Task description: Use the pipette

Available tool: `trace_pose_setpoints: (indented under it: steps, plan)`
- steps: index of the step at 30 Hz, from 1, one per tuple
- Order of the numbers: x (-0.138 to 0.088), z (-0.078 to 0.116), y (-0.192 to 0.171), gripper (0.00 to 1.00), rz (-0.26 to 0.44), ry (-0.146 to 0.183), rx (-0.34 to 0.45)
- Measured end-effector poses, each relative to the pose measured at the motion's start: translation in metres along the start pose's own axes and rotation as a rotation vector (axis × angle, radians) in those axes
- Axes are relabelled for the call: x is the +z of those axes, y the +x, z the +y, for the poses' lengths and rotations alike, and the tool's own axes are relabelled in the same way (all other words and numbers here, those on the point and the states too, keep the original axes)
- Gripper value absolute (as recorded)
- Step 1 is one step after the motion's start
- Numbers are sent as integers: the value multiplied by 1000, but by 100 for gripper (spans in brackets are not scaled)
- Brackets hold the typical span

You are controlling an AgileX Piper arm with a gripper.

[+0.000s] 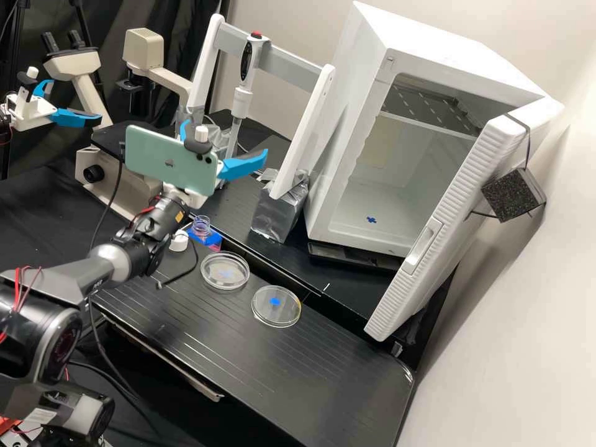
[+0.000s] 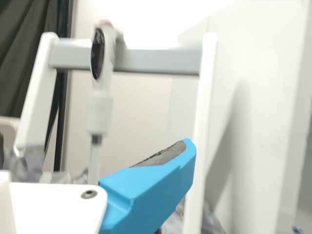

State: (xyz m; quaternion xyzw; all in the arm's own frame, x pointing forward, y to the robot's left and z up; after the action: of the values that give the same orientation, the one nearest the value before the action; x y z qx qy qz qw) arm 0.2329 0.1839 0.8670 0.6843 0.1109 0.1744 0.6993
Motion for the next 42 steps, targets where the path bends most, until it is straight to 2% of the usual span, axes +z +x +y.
trace_pose_setpoints:
  steps: [5, 9, 12, 18, 24, 27, 28, 42]
  plan:
    - [-31, 11, 26, 100, 8, -21, 14]
    - [-49, 11, 53, 100, -24, -45, -4]
    - [-57, 9, 70, 100, -42, -81, -32]
    - [-62, -1, 100, 100, -93, -127, -81]
    - [-60, -12, 120, 100, -128, -134, -116]
    - [-57, -15, 128, 100, -132, -151, -129]
    - [-57, -14, 130, 0, -134, -154, -127]
    - [-43, -15, 143, 0, -169, -160, -135]
